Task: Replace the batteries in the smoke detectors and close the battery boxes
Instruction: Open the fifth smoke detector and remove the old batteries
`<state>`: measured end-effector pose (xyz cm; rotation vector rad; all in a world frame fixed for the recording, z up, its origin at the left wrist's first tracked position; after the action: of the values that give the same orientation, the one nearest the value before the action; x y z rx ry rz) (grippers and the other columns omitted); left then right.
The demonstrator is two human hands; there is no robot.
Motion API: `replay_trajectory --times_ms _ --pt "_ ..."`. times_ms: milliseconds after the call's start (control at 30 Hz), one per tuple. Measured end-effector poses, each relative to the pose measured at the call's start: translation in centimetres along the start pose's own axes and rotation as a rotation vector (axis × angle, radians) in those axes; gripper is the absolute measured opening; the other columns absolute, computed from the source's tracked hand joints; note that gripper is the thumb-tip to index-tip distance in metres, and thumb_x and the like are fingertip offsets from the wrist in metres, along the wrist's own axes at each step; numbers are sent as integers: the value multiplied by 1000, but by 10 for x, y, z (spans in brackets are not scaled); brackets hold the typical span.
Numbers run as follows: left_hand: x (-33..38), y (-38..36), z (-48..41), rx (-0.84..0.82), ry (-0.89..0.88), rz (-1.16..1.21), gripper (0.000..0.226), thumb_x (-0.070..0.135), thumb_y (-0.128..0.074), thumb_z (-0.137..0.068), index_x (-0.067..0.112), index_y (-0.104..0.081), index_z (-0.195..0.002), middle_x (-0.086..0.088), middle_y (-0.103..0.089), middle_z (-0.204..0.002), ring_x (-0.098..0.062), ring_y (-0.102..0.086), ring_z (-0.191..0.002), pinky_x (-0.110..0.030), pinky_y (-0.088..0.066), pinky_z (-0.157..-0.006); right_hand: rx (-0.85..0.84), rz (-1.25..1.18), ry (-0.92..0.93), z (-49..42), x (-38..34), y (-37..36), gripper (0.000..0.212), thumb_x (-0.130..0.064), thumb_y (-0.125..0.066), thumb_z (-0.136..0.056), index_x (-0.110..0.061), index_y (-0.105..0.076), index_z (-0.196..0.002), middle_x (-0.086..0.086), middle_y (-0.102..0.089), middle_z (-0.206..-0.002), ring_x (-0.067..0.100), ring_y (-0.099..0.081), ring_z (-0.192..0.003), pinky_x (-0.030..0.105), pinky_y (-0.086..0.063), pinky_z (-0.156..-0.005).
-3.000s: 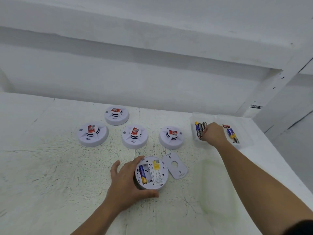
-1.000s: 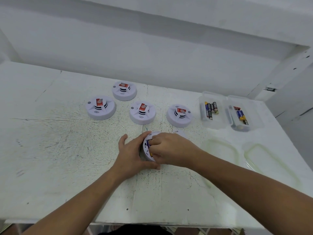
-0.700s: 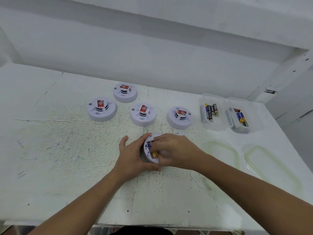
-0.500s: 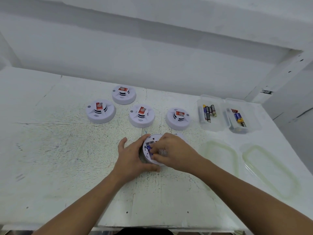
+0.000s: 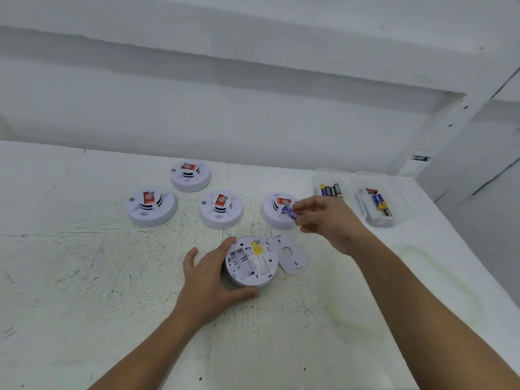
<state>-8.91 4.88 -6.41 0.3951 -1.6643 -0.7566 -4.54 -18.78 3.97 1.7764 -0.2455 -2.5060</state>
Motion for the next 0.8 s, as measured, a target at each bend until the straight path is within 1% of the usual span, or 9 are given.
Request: replay_trajectory --times_ms 100,200,267,333,400,500,600,733,800 --pt "0 0 -1 7 -12 -27 112 89 -57 -47 38 -26 -142 25 -53 -124 6 -43 -119 -36 5 -115 236 83 74 -23 -8 38 22 16 -61 -76 -6 -66 -80 10 -64 -80 22 -59 -69 26 -55 -60" --pt "1 0 -1 10 -11 -40 113 91 -55 -46 38 -27 -142 27 -53 -122 6 -44 -117 -36 4 -115 455 419 91 -43 -7 70 18 8 -61 -77 -9 -66 -71 8 -64 -76 24 -59 -69 29 -50 -61" --pt "2 0 -2 8 -5 -42 113 92 -54 -46 40 -26 -141 27 -53 -121 6 -44 -117 -36 3 -115 497 704 63 -56 -2 81 7 3 -61 -79 2 -68 -79 12 -66 -79 26 -60 -71 30 -50 -62" --pt "3 0 -2 7 -2 -43 111 91 -55 -46 42 -24 -140 28 -54 -120 6 -44 -117 -36 4 -115 465 971 26 -67 4 82 10 -1 -61 -81 7 -65 -85 17 -66 -79 26 -57 -68 30 -48 -60" --pt "3 0 -2 7 2 -41 109 90 -57 -46 45 -22 -139 28 -54 -120 6 -43 -119 -34 5 -115 432 1082 -4 -70 9 77 10 -2 -57 -84 3 -53 -76 12 -57 -68 25 -51 -64 27 -41 -54" --pt "3 -1 -2 9 3 -37 104 88 -60 -46 51 -18 -134 28 -54 -121 7 -42 -119 -33 6 -115 430 1105 -18 -79 17 74 33 -1 -51 -86 -11 -32 -62 3 -39 -58 17 -43 -54 23 -29 -43" --pt "3 0 -2 10 16 -31 104 89 -60 -45 52 -18 -133 28 -53 -123 7 -41 -121 -33 6 -115 418 1058 -15 -89 22 77 38 -2 -54 -85 -14 -27 -60 2 -38 -57 14 -38 -52 23 -24 -42" --pt "4 0 -1 10 25 -36 106 90 -60 -44 50 -20 -135 31 -48 -125 10 -38 -121 -32 6 -115 421 1000 -53 -94 26 83 30 -2 -51 -87 -8 -38 -61 4 -43 -60 17 -46 -56 22 -30 -46" --pt "6 1 -1 10 23 -37 106 90 -60 -45 49 -20 -135 33 -47 -124 15 -35 -118 -31 6 -115 409 933 -62 -97 24 85 13 -3 -50 -88 2 -58 -80 13 -58 -77 26 -56 -73 26 -41 -58"
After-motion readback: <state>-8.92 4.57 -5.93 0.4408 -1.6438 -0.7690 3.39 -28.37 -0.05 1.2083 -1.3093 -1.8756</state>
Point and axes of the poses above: each hand's wrist, its own z-axis away from the middle knuckle, its own y-axis out of the back of the hand, x = y × z, the point moved 2 cm from there along -z, towards the middle knuckle
